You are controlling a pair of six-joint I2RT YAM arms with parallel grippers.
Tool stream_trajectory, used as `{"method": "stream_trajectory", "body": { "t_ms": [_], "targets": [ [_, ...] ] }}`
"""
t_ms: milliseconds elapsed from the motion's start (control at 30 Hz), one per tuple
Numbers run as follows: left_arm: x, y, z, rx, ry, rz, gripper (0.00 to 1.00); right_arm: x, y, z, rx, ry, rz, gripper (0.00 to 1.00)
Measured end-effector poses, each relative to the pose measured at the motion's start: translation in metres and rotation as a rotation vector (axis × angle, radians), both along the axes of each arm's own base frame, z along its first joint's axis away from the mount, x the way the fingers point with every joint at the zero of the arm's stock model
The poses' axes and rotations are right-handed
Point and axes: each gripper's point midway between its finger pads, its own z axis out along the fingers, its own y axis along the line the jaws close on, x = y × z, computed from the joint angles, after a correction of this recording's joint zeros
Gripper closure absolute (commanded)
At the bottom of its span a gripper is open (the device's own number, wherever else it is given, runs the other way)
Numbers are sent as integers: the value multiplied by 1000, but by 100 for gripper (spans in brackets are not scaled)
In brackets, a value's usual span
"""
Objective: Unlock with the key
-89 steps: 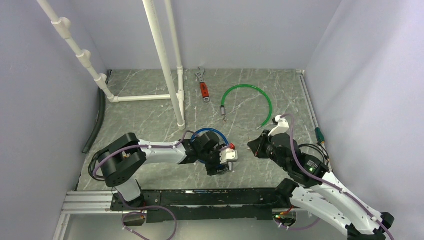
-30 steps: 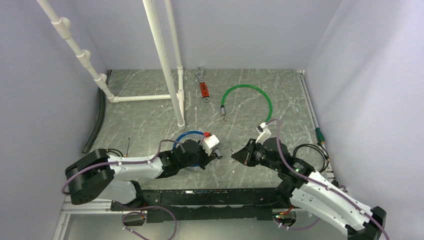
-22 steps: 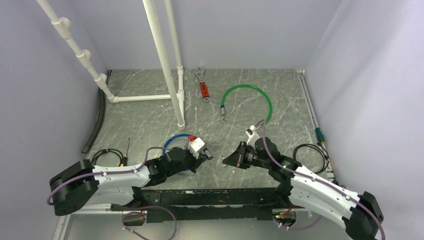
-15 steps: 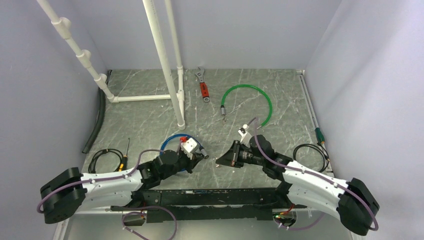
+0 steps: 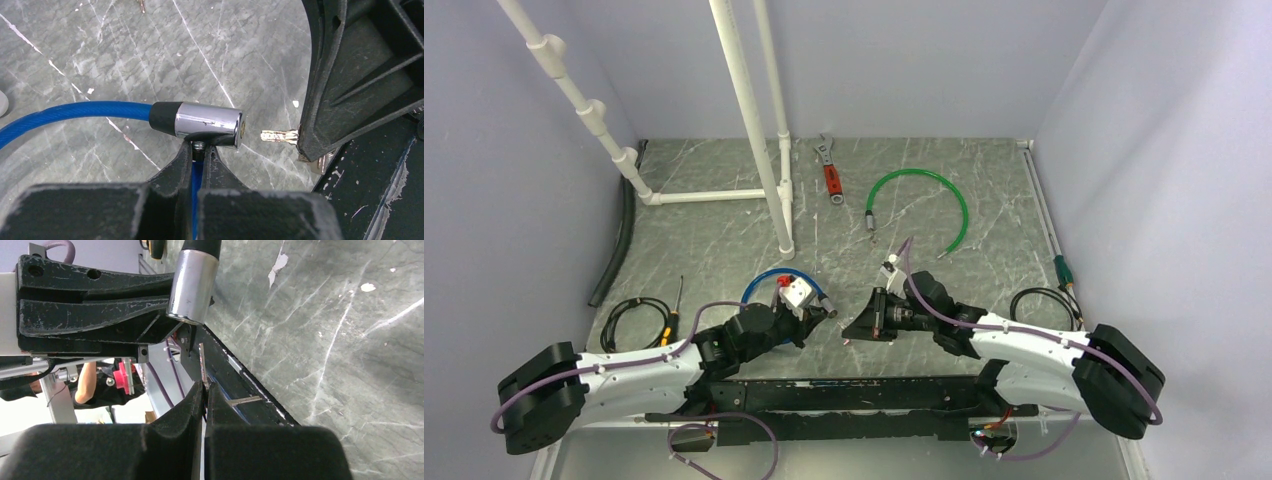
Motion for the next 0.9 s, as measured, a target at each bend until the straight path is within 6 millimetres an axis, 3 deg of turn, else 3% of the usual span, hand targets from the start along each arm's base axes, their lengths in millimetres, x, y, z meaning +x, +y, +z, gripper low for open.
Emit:
{"method": "stream_trajectory", "body": {
  "t_ms": [900],
  "targets": [
    [0,2,-2,1,3,7,100,5,7,3,13,-26,-10,100]
  ]
}}
